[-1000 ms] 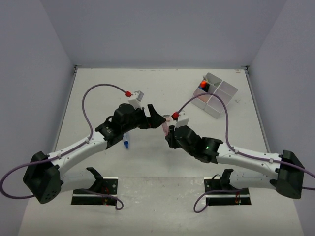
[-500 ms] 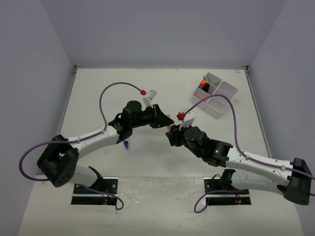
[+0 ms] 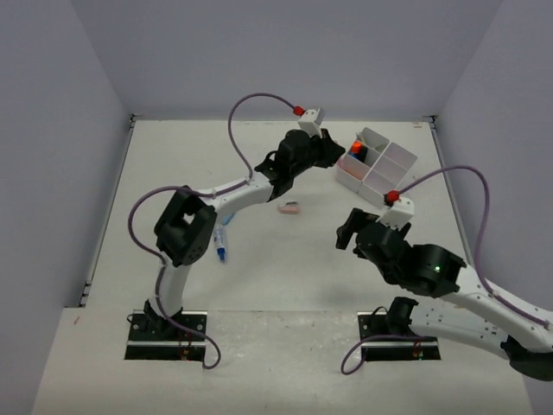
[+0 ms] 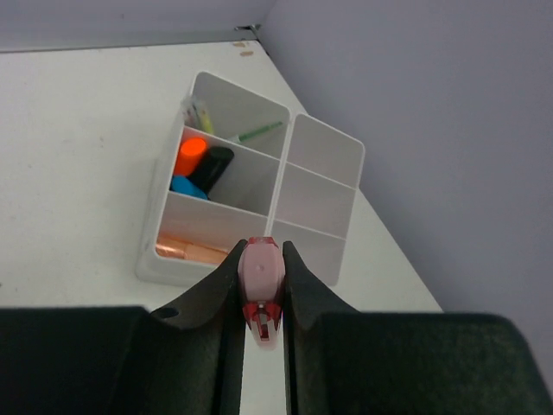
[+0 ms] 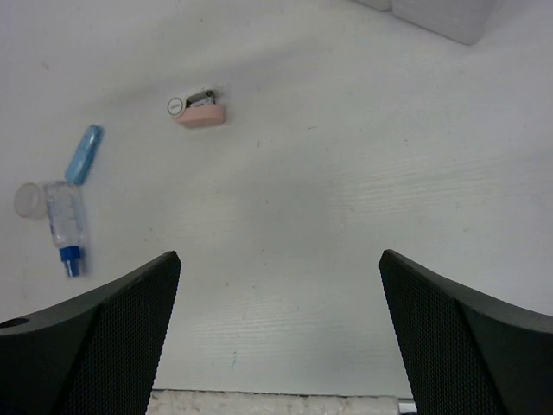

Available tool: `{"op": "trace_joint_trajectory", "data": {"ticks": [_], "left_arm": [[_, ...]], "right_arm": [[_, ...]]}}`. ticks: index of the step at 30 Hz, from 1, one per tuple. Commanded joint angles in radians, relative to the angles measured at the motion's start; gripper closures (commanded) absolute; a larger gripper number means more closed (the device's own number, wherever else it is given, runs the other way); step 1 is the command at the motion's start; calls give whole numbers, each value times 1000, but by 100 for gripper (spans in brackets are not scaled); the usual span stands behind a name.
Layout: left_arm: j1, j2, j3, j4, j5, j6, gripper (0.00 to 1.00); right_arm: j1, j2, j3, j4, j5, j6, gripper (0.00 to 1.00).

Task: Sort the stationery into containers
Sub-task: Place the stationery in the storage box.

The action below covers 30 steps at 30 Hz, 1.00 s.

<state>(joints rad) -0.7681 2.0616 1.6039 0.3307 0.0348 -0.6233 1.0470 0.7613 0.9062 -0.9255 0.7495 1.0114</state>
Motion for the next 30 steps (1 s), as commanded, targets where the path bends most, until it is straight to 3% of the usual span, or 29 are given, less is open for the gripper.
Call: {"op": "trace_joint_trajectory", "data": {"ticks": [1,7,14,17,21,23,25,27,30], "left_arm": [[-2,183,213,40,-98,59,100],[-3,337,401,47,-120,33,100],[-9,454,511,52,-128,20,100],[-10,469,500,56,-128,12,87],[-11,455,448,77,-128,10,79],[-14,446,434,90,-110,12,52],[-19,438,430,91,-98,15,35],[-25,421,429,93,-95,26,25],[-31,385,427,80,-101,37,20]], "right_arm": [[-4,-150,85,-237,108,138,1],[-4,-327,85,-236,84,84,1],[-4,-330,66,-236,56,65,1],[-3,-301,77,-236,57,59,1],[-4,-278,91,-234,74,55,1],[-2,-261,98,-224,78,40,1],[-2,-247,102,-220,81,36,1],[-3,-232,103,-218,87,35,1],[-2,-207,102,-215,92,39,1]]}}
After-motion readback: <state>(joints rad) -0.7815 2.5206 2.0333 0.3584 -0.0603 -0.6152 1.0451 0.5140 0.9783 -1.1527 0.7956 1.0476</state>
